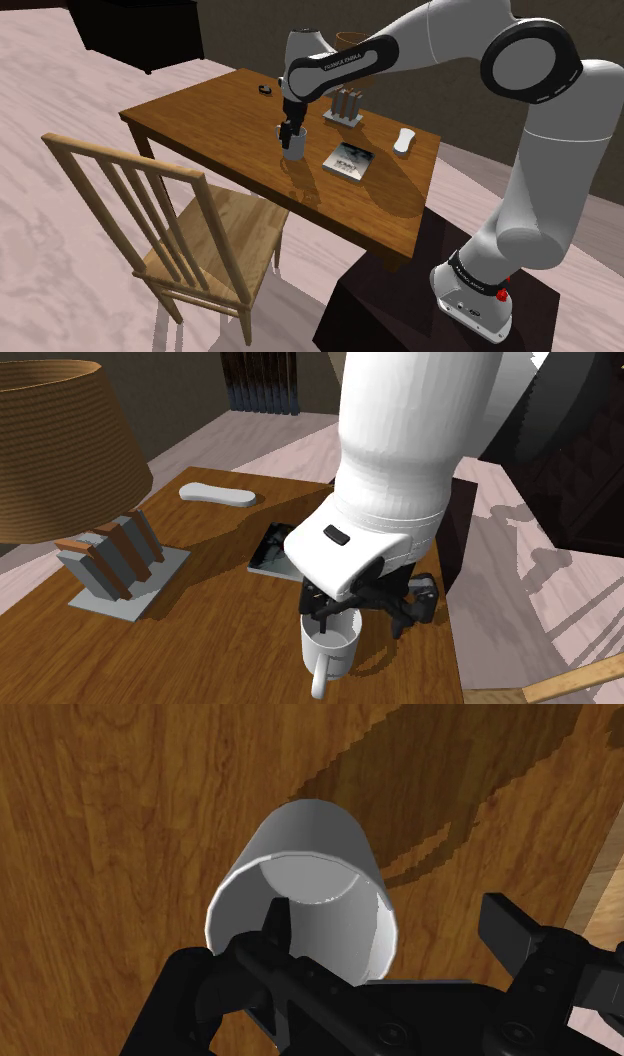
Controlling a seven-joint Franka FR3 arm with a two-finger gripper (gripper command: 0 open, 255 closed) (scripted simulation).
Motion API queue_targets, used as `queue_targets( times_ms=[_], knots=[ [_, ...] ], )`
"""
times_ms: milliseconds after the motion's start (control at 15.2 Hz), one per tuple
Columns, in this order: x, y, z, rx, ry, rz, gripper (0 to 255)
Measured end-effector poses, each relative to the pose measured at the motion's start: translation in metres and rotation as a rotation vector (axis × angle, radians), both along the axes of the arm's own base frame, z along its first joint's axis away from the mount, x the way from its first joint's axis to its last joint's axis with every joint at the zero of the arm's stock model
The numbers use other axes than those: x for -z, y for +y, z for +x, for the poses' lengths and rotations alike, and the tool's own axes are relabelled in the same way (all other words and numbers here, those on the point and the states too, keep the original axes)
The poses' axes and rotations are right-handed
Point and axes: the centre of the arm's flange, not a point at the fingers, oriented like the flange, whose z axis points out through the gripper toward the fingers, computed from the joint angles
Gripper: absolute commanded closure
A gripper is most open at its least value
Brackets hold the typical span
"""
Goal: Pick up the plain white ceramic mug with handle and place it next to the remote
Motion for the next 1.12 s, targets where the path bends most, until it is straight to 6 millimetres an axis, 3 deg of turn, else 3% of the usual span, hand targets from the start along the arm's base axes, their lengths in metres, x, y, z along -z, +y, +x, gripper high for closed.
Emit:
queue_targets(
  times_ms=[528,594,1122],
  knots=[
    [0.0086,0.0001,0.0003,0.0,0.0,0.0,0],
    [0.0086,0.0001,0.0003,0.0,0.0,0.0,255],
    [0.0083,0.0007,0.0001,-0.001,-0.001,0.0,255]
  ],
)
